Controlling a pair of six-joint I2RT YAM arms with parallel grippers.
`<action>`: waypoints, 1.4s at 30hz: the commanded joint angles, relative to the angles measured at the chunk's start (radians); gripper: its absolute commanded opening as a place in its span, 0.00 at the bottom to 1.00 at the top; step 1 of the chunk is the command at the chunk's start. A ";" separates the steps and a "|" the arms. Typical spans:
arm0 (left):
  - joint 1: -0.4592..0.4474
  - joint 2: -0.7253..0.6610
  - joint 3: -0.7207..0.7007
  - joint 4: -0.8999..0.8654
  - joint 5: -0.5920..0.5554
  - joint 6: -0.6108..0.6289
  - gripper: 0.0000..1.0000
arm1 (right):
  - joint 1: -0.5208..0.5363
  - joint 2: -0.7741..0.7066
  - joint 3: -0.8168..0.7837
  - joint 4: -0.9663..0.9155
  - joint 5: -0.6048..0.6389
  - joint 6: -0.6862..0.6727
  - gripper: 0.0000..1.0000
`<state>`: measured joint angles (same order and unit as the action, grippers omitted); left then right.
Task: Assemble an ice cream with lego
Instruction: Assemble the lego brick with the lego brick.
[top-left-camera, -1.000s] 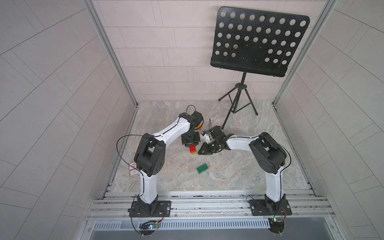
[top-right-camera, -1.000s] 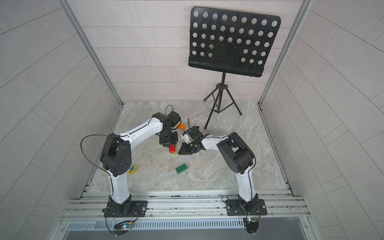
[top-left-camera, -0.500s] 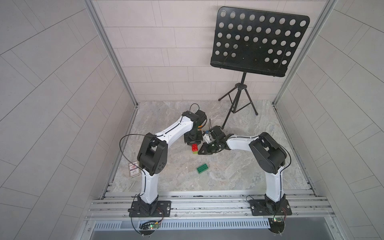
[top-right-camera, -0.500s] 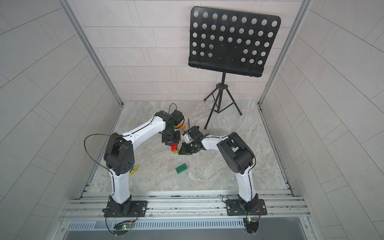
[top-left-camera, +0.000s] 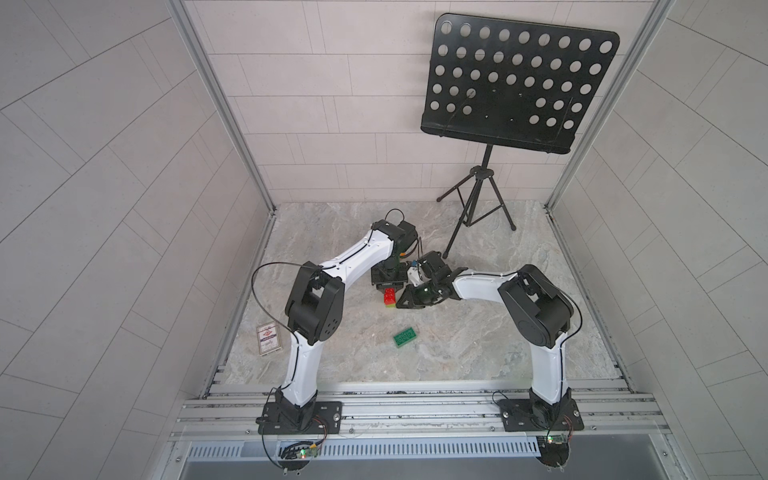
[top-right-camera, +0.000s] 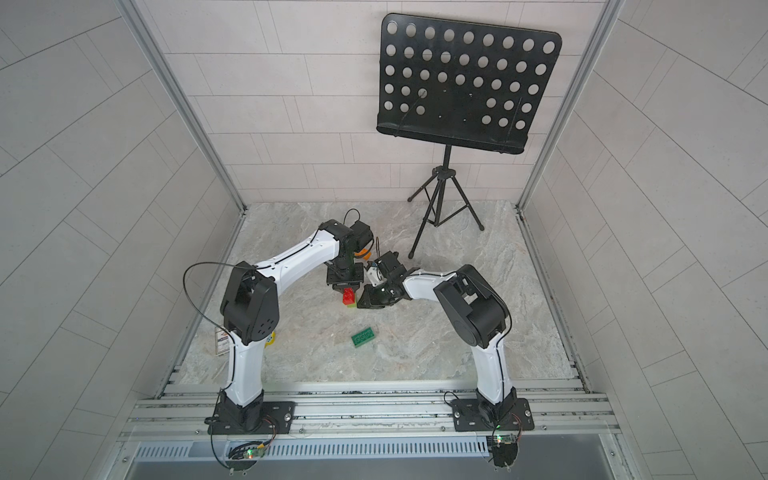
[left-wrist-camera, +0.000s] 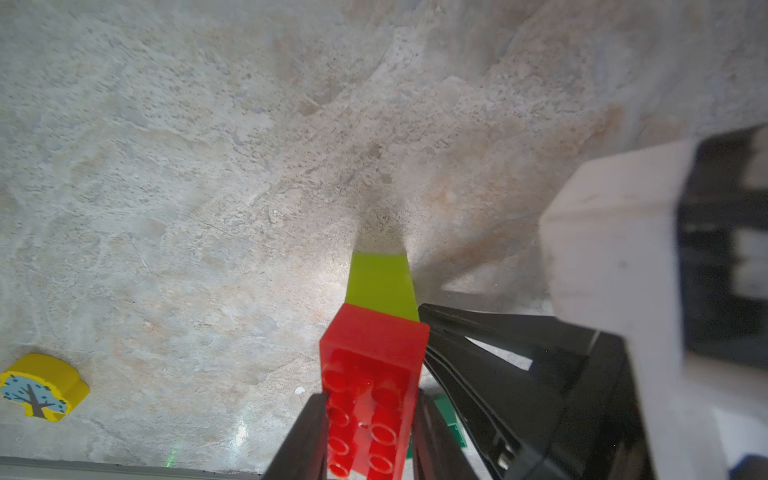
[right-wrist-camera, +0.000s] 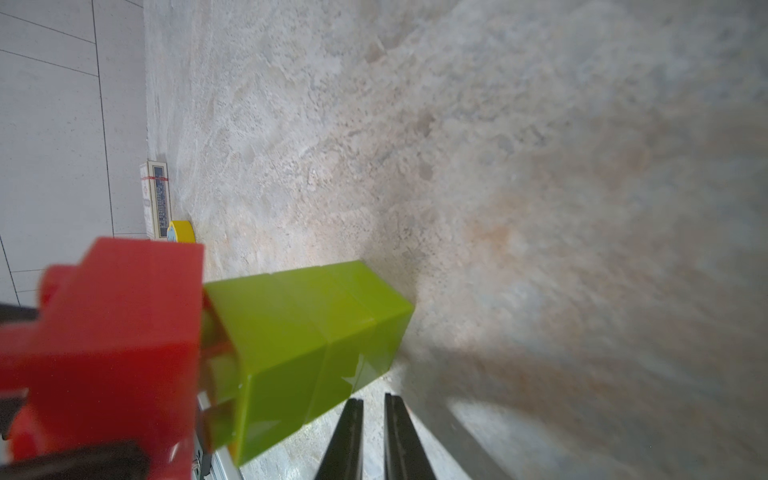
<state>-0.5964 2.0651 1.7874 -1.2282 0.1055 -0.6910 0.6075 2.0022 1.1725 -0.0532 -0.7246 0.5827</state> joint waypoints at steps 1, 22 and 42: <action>-0.003 0.030 0.035 -0.046 -0.028 0.015 0.22 | -0.003 -0.010 0.006 0.019 0.023 -0.017 0.16; -0.065 0.157 0.064 -0.079 -0.100 0.022 0.22 | -0.003 -0.036 -0.083 0.336 -0.095 0.101 0.13; -0.093 0.082 -0.194 0.225 0.018 0.017 0.29 | -0.021 -0.037 -0.114 0.377 -0.088 0.148 0.13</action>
<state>-0.6781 2.0190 1.6680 -1.1393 -0.0940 -0.6579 0.5888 2.0010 1.0710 0.2958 -0.8055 0.7254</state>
